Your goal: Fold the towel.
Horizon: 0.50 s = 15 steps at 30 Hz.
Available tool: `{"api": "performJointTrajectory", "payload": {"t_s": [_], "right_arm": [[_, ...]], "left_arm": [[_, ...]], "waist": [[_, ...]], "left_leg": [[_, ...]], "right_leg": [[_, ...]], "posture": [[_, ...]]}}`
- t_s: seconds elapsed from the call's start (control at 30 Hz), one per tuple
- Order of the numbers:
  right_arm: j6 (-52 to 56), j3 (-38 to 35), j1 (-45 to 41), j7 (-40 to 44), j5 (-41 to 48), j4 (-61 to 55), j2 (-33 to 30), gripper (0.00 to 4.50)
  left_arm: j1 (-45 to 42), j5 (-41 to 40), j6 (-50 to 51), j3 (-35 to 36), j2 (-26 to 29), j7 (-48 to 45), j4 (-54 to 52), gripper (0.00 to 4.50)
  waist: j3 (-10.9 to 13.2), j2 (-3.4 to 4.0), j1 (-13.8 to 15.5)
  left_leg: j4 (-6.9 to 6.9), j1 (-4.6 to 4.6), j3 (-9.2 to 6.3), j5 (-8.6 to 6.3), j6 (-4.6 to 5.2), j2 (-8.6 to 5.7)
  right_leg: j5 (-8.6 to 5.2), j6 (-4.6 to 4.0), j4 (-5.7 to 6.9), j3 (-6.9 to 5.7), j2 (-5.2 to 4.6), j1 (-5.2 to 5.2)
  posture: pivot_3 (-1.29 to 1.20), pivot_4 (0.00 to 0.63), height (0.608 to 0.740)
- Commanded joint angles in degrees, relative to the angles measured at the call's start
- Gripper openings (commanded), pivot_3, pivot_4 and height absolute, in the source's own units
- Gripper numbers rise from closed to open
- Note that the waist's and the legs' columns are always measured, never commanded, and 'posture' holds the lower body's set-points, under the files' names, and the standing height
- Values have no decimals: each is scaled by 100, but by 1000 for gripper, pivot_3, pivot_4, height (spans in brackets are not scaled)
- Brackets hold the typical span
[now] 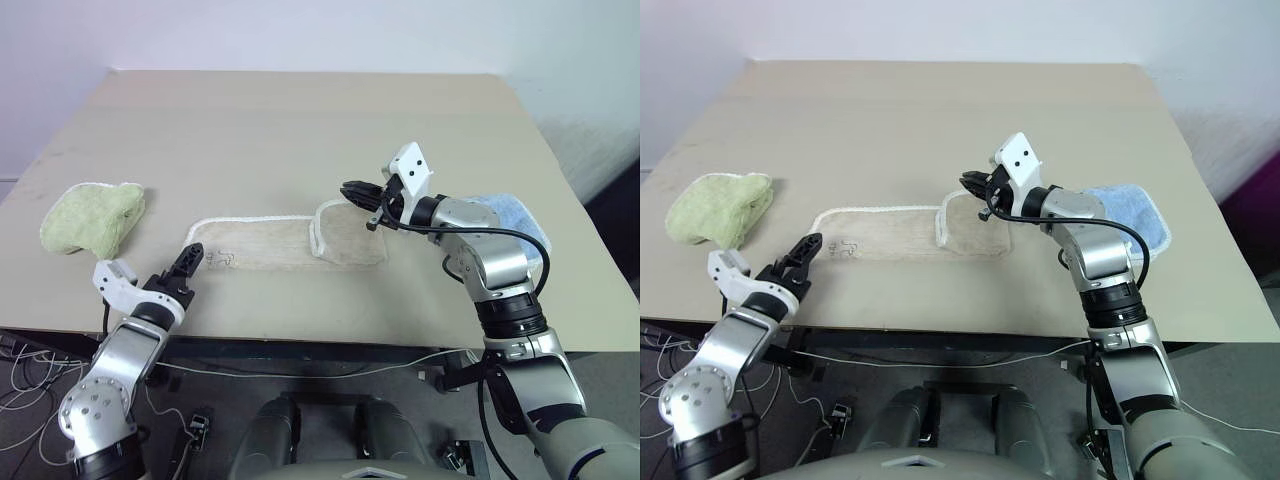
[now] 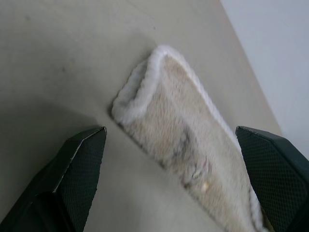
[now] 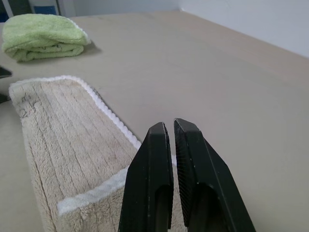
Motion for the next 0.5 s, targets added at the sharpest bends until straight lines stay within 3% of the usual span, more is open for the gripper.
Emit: {"api": "performJointTrajectory", "payload": {"t_s": [0.03, 0.13, 0.23, 0.5], "right_arm": [[25, -193, 69, -128, 122, -441, -6, 288], [92, -237, 175, -216, 136, -623, -14, 288], [173, -290, 270, -320, 159, -800, -40, 246], [281, -341, 429, -447, 189, -1038, -93, 246]], "left_arm": [[-345, -43, 79, -188, -40, 175, 492, 4500], [-582, -18, 65, -178, -90, 213, 809, 4500], [-674, -12, 22, -163, -151, 174, 903, 3902], [-726, -9, -116, -25, -129, 76, 1045, 1312]], "waist": [[-1, 2, 24], [-2, 4, 81], [-3, 5, 118], [-2, 4, 92]], "left_leg": [[0, 0, -1, 0, 0, -1], [1, 1, 0, 1, -2, -1], [3, 2, -1, 1, -2, -3], [2, 1, -1, 1, -2, -6]], "right_leg": [[0, 0, 0, -1, 0, 0], [0, 0, 0, 0, 0, 1], [0, 0, 0, -1, -1, 5], [0, 0, -2, 0, -4, 4]], "posture": [[0, 150, 740], [0, 150, 740], [0, 150, 740], [0, 150, 740]]}}
